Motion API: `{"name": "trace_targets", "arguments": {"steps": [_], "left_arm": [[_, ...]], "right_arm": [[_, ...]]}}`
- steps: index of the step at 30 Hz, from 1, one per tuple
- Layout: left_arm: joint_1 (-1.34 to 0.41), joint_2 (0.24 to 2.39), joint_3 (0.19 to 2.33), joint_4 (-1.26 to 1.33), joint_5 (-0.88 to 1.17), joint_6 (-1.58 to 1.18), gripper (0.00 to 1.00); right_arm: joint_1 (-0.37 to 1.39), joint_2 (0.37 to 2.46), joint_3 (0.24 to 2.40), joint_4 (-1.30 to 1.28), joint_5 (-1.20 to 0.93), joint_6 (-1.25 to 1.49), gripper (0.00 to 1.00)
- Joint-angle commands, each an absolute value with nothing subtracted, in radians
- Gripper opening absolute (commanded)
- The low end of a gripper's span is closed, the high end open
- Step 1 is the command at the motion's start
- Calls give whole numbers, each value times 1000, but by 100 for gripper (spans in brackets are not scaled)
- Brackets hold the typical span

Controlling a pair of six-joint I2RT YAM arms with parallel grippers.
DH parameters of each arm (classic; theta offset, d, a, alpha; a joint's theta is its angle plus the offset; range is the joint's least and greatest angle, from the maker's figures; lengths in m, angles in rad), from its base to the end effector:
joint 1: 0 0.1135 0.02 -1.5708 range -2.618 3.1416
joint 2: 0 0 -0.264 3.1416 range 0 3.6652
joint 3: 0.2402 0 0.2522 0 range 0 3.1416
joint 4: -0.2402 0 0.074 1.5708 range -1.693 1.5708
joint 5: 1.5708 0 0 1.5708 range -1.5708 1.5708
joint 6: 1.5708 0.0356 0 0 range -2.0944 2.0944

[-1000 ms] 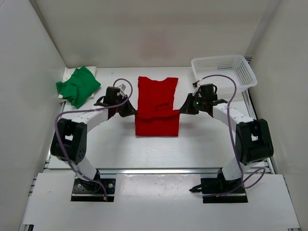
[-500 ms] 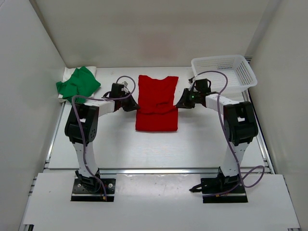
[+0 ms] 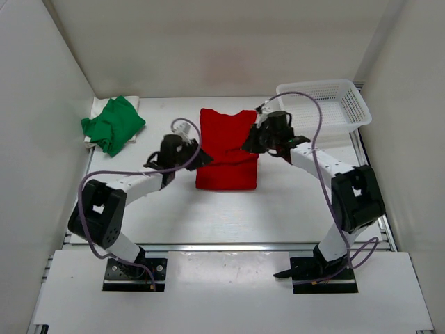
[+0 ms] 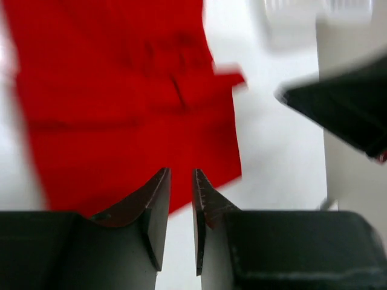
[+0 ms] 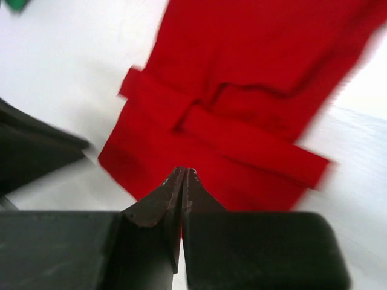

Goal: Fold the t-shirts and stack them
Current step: Fold the folded rectangular tshirt in 1/3 of the way

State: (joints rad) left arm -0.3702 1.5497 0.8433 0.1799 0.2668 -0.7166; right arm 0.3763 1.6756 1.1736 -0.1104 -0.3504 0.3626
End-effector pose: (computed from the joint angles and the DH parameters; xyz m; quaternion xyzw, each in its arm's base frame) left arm 0.3074 -0.1294 0.2096 -0.0827 0.8576 -0.3543 0.3635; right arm 0.3481 0.1507 0.2490 -0.0863 0.8732 0.3082 0.3675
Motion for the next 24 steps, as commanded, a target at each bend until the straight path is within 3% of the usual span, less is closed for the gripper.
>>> {"name": "trace_targets", "arguments": {"steps": [1,9,19,24], "left_arm": [[-469,1600,735,279,265,-761,32],[-474,1647,649,318,241,-738,31],[-506,1698,549,385,285,-743,29],[-511,1625,503,362,271,-738,30]], "right_arm": [[460,1764,1141,-48,-368,338,0],[554,1927,1212,38,-374,350,0],[540,2065,1246,126,-223,383,0],[494,2115,1376,161,-155,380,0]]}}
